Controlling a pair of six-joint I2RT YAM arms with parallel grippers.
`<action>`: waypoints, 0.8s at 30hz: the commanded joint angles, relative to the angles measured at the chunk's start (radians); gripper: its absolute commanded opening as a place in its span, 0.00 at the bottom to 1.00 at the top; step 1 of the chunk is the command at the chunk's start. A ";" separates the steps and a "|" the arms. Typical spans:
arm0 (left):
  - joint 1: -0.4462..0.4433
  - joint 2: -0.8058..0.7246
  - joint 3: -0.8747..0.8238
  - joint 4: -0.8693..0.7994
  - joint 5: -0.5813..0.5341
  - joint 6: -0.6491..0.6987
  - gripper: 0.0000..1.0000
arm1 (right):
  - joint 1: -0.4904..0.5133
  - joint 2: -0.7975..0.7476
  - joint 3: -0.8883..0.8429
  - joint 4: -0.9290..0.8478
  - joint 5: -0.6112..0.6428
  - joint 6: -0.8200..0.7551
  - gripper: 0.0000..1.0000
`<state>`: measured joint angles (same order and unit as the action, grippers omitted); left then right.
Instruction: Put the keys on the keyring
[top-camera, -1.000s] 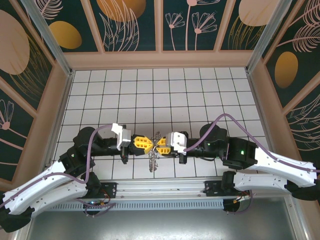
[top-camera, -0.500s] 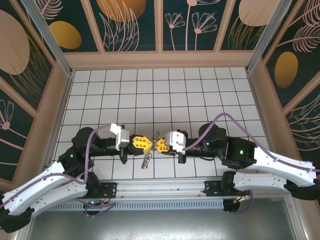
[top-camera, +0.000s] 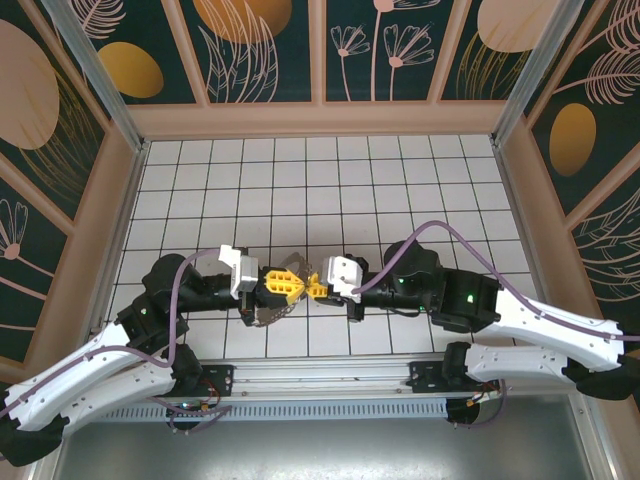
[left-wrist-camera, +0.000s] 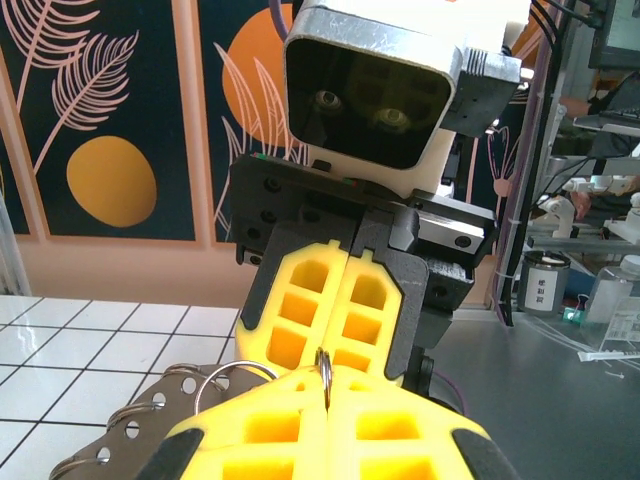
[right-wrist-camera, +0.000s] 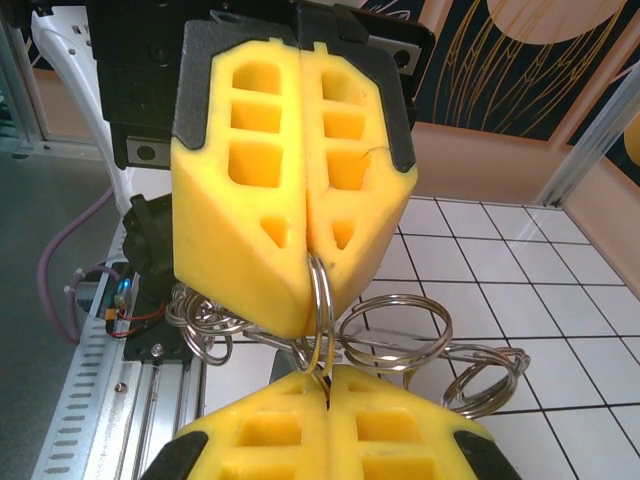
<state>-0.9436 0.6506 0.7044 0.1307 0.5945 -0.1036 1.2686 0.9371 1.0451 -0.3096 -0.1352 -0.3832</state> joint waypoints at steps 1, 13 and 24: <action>-0.013 -0.008 0.001 0.124 0.084 -0.024 0.00 | -0.029 0.021 0.017 0.023 0.062 0.016 0.00; -0.013 -0.032 -0.005 0.094 0.042 -0.013 0.00 | -0.032 -0.086 -0.035 0.070 0.096 0.026 0.30; -0.013 -0.025 0.000 0.077 0.027 0.001 0.00 | -0.020 -0.145 -0.103 0.166 -0.020 0.008 0.27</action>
<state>-0.9504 0.6304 0.6987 0.1635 0.6174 -0.1036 1.2434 0.7940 0.9607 -0.2131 -0.1059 -0.3653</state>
